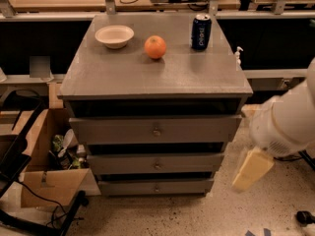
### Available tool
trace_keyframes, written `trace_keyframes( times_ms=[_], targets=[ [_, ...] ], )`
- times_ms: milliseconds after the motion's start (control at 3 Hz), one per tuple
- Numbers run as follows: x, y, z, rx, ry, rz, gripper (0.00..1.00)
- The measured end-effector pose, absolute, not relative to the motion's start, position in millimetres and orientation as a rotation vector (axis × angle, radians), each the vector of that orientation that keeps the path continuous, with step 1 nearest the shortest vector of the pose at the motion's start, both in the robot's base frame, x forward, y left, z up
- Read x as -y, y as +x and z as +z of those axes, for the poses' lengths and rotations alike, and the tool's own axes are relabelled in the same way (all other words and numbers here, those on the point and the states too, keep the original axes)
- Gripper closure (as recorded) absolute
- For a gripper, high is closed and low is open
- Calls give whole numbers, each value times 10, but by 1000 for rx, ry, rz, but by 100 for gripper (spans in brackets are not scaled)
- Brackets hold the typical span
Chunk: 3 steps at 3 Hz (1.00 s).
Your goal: Open bottom drawer
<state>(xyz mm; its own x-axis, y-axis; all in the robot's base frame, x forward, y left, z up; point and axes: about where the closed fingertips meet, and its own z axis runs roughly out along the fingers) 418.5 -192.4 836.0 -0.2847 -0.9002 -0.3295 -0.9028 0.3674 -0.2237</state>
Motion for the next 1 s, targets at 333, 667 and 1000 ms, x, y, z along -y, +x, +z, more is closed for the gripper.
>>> trace_keyframes(
  times_ms=[333, 667, 1000],
  targets=[
    [1810, 4071, 7569, -2301, -1488, 72, 0],
    [1716, 4221, 7034, -2334, -1307, 63, 0],
    [1699, 4312, 7132, -2304, -1281, 46, 0]
  ],
)
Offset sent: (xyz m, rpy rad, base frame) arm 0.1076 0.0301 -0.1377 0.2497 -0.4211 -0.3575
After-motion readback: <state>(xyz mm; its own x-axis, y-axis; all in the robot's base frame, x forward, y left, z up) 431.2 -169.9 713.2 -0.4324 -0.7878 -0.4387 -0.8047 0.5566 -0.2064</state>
